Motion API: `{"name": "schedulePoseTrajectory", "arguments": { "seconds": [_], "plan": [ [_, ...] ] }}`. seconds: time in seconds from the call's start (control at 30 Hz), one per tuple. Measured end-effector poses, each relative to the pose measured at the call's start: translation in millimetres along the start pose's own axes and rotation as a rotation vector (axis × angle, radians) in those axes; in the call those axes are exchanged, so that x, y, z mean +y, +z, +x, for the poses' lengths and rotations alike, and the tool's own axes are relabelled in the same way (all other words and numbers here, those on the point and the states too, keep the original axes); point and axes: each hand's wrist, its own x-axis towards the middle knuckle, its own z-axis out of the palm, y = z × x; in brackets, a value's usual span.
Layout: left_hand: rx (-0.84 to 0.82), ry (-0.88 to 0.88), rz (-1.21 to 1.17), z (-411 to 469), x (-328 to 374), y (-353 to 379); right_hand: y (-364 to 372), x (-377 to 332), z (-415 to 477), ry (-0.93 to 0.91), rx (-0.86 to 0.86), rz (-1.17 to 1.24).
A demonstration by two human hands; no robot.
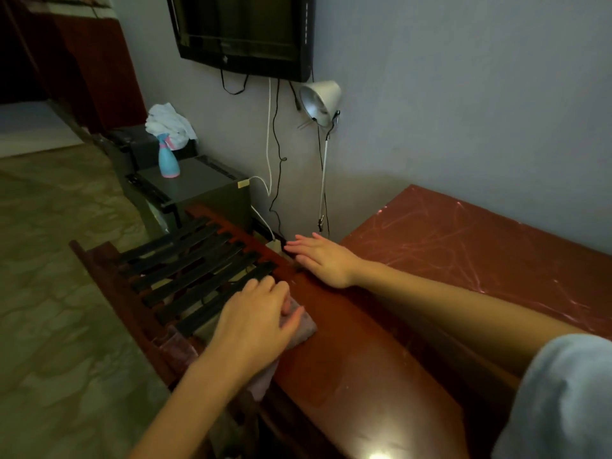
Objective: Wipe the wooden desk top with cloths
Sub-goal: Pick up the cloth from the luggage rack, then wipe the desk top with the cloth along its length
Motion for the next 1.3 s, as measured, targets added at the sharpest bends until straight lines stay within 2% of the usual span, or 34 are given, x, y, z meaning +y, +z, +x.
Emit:
{"name": "schedulePoseTrajectory", "arguments": {
  "seconds": [0.13, 0.23, 0.3, 0.4, 0.53, 0.7, 0.8, 0.9, 1.13, 1.3],
  "plan": [
    [0.114, -0.065, 0.015, 33.3, 7.0, 3.1, 1.5, 9.6, -13.0, 0.037, 0.035, -0.025],
    [0.09, -0.175, 0.083, 51.9, 23.5, 23.0, 10.7, -3.4, -29.5, 0.017, 0.099, -0.012],
    [0.091, -0.26, 0.037, 54.1, 25.8, 31.5, 16.3, -10.8, -33.0, -0.023, 0.12, 0.021],
    [0.151, -0.347, -0.046, 48.9, 22.8, 34.5, 10.2, -12.5, -18.9, -0.035, 0.089, 0.061],
    [0.18, -0.377, -0.04, 48.7, 23.7, 36.0, 0.9, 7.7, 4.8, 0.043, 0.072, -0.026],
    [0.21, -0.32, -0.061, 51.6, 22.9, 38.7, -2.9, 28.5, -25.2, 0.078, 0.129, -0.07],
    [0.228, -0.26, -0.073, 52.0, 22.9, 39.0, 8.4, 13.3, -38.7, 0.003, 0.181, -0.059],
    [0.233, -0.19, -0.086, 52.4, 21.7, 39.3, 12.1, -1.4, -20.7, -0.061, 0.159, -0.028],
    [0.219, -0.111, -0.19, 49.7, 19.6, 40.2, 3.4, 13.1, -11.8, 0.086, 0.335, -0.064],
    [0.201, -0.068, -0.221, 51.0, 19.6, 39.8, -4.5, 19.8, -52.8, 0.093, 0.288, -0.015]
  ]
}}
